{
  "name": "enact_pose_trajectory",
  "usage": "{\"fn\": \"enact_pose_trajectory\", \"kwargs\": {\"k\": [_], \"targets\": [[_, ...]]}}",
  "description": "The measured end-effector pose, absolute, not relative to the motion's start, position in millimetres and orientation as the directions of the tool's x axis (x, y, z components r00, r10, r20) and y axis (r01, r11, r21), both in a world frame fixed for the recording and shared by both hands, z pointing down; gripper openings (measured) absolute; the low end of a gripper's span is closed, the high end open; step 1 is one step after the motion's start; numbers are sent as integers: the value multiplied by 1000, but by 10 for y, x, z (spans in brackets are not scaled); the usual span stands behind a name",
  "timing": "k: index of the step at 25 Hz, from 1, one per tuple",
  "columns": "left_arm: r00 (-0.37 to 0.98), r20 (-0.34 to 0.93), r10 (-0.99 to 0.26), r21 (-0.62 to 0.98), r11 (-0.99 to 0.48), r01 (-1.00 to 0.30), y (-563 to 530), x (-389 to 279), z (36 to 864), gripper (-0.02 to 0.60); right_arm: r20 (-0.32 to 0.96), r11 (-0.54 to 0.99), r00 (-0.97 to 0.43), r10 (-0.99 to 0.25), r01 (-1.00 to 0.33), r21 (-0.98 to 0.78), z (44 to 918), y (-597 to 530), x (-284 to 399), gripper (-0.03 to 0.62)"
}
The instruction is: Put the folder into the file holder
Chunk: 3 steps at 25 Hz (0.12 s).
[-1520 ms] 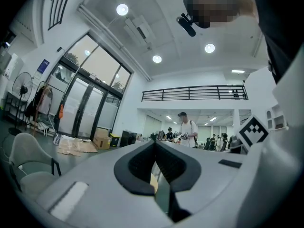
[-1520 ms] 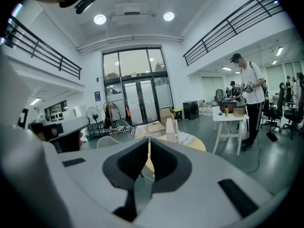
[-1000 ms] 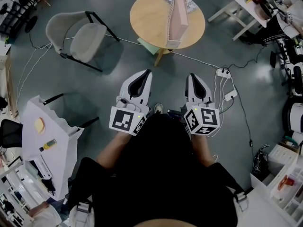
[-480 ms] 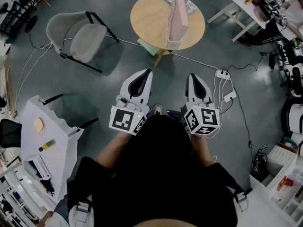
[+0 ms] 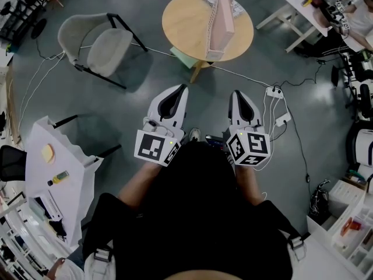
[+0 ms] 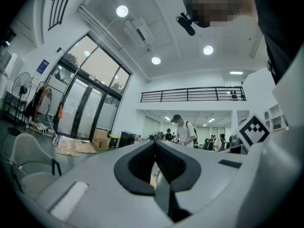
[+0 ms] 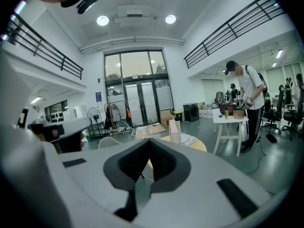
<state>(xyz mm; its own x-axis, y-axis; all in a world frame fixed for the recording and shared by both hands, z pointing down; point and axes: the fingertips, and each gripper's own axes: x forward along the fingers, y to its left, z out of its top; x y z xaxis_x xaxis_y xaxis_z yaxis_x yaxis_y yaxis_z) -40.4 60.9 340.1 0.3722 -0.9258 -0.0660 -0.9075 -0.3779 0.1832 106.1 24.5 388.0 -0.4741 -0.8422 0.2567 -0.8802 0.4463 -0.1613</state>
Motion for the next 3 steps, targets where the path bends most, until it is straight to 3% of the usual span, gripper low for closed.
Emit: {"fn": "enact_pose_trajectory", "kwargs": {"k": [3], "targets": [[371, -66, -926, 184, -377, -908, 625, -434, 3379, 6, 257, 445, -473, -843, -881, -162, 3861, 259, 1038, -6]]}}
